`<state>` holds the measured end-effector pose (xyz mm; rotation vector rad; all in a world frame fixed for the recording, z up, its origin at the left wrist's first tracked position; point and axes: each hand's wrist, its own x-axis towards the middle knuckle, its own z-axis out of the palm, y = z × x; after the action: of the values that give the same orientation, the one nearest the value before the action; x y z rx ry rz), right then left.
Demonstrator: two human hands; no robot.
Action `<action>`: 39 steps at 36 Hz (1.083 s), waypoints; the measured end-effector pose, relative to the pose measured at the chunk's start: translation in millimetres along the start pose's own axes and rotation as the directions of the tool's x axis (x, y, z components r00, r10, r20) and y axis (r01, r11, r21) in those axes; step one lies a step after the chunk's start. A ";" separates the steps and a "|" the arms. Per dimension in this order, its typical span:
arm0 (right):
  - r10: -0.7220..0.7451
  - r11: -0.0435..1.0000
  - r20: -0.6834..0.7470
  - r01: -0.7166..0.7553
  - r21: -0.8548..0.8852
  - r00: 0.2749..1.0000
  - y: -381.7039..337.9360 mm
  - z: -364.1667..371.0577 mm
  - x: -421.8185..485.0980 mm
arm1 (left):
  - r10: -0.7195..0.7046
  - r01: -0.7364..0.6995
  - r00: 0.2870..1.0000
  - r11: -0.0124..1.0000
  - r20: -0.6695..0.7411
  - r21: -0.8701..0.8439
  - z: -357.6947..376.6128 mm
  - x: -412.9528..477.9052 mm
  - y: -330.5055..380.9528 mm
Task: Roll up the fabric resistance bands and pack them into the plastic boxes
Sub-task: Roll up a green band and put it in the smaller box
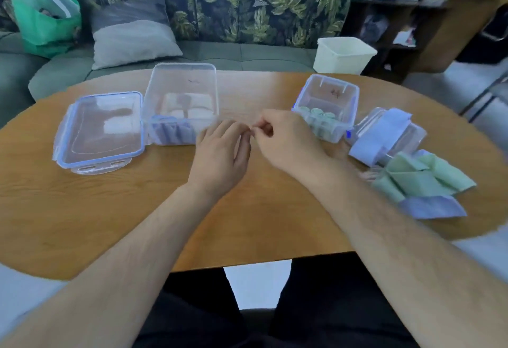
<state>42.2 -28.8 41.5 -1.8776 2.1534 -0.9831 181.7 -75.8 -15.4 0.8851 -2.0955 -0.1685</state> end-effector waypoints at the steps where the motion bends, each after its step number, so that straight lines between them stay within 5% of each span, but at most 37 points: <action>1: 0.051 0.999 -0.026 -0.051 0.008 0.998 11.7 -7.9 -12.8 | 0.021 -0.020 0.999 0.999 0.042 -0.037 9.6 -0.5 13.1; 11: 0.313 0.934 -0.286 -0.348 -0.081 0.906 123.1 -73.9 -111.5 | 0.217 -0.078 0.934 0.900 0.285 -0.430 111.9 -3.4 140.5; 16: 0.371 0.846 -0.415 -0.487 -0.218 0.831 159.6 -89.6 -137.8 | 0.169 0.017 0.879 0.923 0.446 -0.385 150.0 -7.8 173.1; 21: 0.452 0.829 -0.467 -0.552 -0.096 0.760 178.9 -99.4 -142.0 | 0.142 0.071 0.878 0.906 0.456 -0.418 163.3 3.5 193.6; 25: 0.542 0.821 -0.416 -0.565 0.077 0.730 183.4 -110.4 -133.4 | 0.102 0.163 0.847 0.884 0.521 -0.438 166.5 22.4 204.4; 28: 0.545 0.814 -0.379 -0.581 0.024 0.748 188.8 -114.4 -127.6 | 0.151 0.095 0.844 0.903 0.514 -0.420 170.3 32.4 208.6; 39: 0.226 0.968 -0.496 -0.252 0.015 0.838 178.1 -120.9 -114.0 | 0.109 0.073 0.947 0.841 0.301 -0.536 150.3 50.6 202.4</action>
<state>-141.7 126.6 4.3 -1.4247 2.6290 -1.4911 -58.3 14.4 3.1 0.5086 -2.1705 -0.9067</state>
